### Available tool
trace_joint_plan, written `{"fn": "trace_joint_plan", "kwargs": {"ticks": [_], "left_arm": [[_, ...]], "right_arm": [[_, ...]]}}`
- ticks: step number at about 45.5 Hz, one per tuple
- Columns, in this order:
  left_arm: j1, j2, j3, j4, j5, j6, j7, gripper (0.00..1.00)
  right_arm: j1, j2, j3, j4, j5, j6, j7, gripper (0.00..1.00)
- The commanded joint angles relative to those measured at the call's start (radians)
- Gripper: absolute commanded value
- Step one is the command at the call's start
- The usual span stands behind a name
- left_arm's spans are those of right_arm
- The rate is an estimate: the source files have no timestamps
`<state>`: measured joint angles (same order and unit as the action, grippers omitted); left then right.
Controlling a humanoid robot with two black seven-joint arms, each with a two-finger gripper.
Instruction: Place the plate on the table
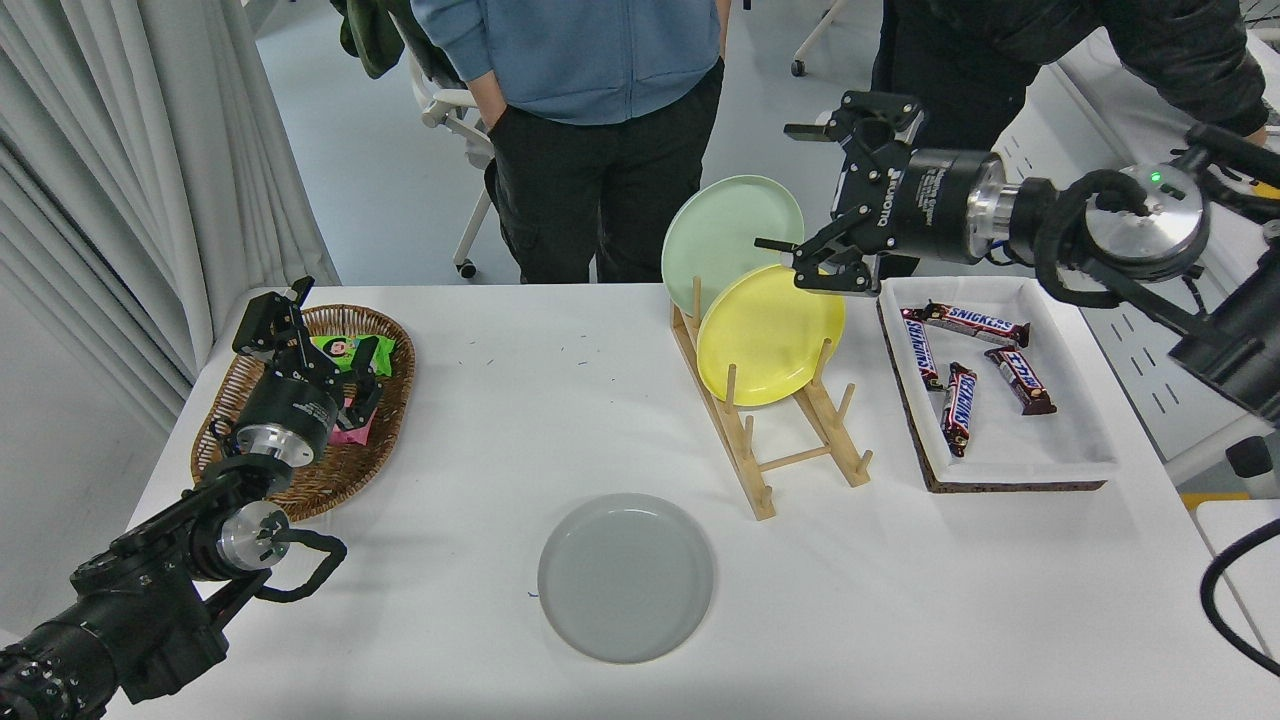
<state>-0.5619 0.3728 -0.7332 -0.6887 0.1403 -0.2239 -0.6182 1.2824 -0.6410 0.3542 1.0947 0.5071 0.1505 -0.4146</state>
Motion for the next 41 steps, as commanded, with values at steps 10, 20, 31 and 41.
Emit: {"fn": "trace_joint_plan", "kwargs": {"ticks": [10, 20, 31, 41], "left_arm": [[0.0, 0.0, 0.0, 0.0, 0.001, 0.0, 0.0, 1.0], [0.0, 0.0, 0.0, 0.0, -0.001, 0.0, 0.0, 1.0], [0.0, 0.0, 0.0, 0.0, -0.001, 0.0, 0.0, 1.0], [0.0, 0.0, 0.0, 0.0, -0.001, 0.0, 0.0, 1.0]], "right_arm": [[-0.162, -0.054, 0.27, -0.091, -0.191, 0.233, 0.072, 0.99], [-0.32, 0.109, 0.446, -0.228, -0.269, 0.379, 0.145, 0.99], [-0.443, 0.235, 0.649, -0.464, -0.269, 0.385, 0.145, 0.99], [-0.574, 0.208, 0.618, -0.449, -0.274, 0.403, 0.139, 0.99]]}}
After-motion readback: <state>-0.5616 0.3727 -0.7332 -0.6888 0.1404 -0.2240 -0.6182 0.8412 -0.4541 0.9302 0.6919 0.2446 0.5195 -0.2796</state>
